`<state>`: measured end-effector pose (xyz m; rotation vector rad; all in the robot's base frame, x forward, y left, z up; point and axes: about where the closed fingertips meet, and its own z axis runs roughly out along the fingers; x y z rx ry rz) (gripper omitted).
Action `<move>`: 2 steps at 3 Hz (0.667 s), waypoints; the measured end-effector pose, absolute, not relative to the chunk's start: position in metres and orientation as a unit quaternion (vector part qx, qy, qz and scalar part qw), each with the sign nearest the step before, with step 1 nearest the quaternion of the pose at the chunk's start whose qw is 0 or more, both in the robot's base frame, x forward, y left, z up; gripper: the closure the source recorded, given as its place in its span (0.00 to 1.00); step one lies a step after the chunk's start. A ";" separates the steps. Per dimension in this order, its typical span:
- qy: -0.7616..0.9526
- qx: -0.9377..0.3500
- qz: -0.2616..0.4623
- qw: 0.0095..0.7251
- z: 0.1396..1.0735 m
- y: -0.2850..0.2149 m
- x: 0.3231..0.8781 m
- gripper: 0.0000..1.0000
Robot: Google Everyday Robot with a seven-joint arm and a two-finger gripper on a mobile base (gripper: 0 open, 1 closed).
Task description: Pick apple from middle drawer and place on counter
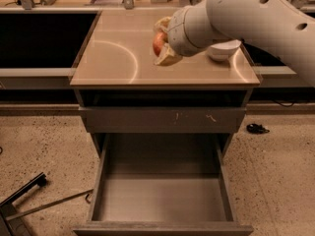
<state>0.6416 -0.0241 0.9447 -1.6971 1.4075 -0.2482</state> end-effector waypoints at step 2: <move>0.597 -0.666 -0.105 0.435 0.913 -0.039 0.736 1.00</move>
Offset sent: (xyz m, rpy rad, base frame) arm 0.1580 -0.0382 -0.0676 0.0126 0.1144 -0.1628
